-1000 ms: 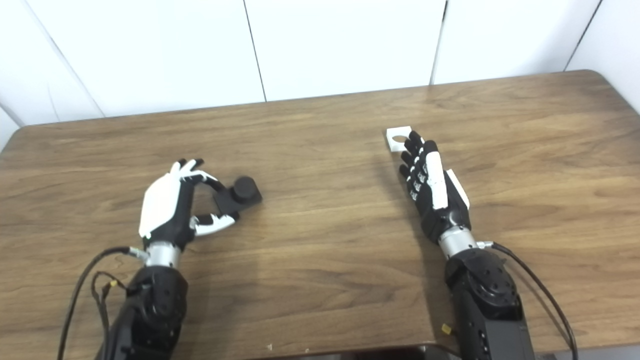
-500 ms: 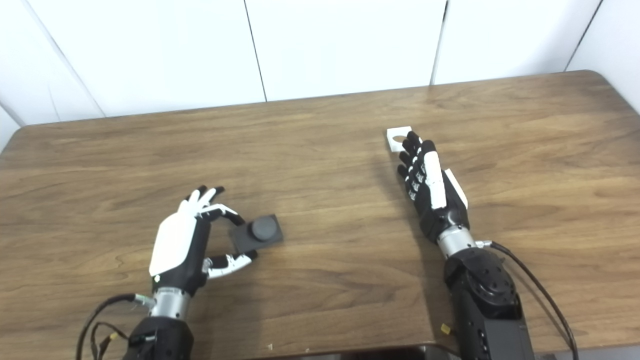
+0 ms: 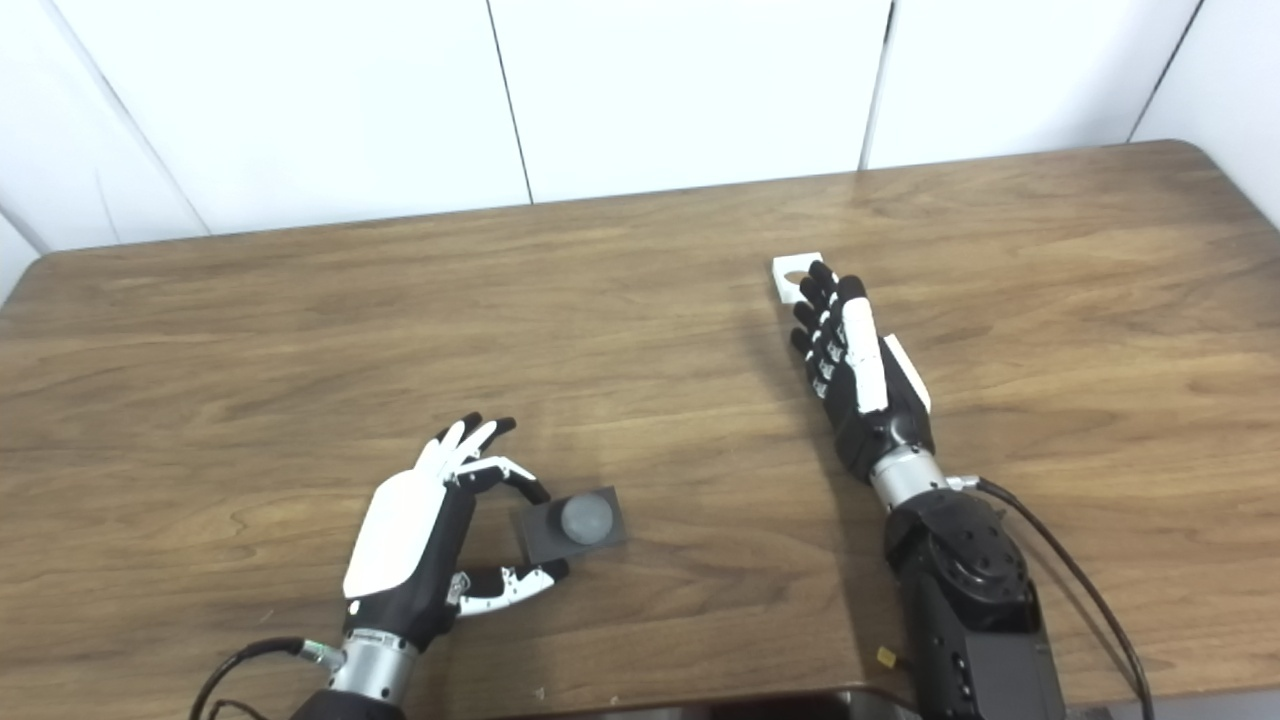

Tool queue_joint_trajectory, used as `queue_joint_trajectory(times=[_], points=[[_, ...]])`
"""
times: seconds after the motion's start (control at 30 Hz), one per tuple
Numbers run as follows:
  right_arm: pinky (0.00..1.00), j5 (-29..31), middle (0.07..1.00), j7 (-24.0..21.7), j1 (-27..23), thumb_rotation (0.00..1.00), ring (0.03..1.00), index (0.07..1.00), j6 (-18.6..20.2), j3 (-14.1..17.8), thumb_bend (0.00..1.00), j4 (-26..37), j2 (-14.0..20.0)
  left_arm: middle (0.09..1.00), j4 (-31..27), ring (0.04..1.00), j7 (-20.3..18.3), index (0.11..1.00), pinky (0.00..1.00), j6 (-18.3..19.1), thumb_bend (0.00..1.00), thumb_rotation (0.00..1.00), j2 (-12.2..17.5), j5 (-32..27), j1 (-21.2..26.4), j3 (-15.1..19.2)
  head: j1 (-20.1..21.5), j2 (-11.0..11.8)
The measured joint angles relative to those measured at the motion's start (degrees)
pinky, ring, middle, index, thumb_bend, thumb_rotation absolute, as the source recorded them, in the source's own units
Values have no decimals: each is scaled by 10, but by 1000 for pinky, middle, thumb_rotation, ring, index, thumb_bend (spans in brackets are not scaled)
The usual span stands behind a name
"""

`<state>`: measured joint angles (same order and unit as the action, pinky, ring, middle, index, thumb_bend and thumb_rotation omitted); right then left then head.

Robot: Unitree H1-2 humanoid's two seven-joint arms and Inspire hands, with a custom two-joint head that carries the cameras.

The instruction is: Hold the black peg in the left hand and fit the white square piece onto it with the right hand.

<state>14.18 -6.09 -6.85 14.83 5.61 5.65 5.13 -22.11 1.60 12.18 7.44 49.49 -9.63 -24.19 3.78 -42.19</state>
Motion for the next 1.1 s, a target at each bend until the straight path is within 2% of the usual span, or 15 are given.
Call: queue_joint_trajectory(times=[0.5,0.93,1.0,1.1], points=[[1000,0,1000,4,0,1000,1000,998,0,0,558,0,-2,932,1,1000,-28,491,996,2,493,81,-4,-21,4,17,0,4],[1000,0,1000,4,3,995,1000,996,1,-2,548,6,5,943,24,1000,-24,491,995,-14,494,82,-8,-33,14,33,3,3],[888,0,974,4,3,777,969,935,1,-2,565,10,7,940,24,1000,-24,491,996,-15,494,83,-8,-33,14,33,4,3],[783,-54,918,19,6,555,901,878,-10,-12,587,21,13,937,24,1000,-24,491,995,-15,494,82,-9,-33,14,33,4,1]])
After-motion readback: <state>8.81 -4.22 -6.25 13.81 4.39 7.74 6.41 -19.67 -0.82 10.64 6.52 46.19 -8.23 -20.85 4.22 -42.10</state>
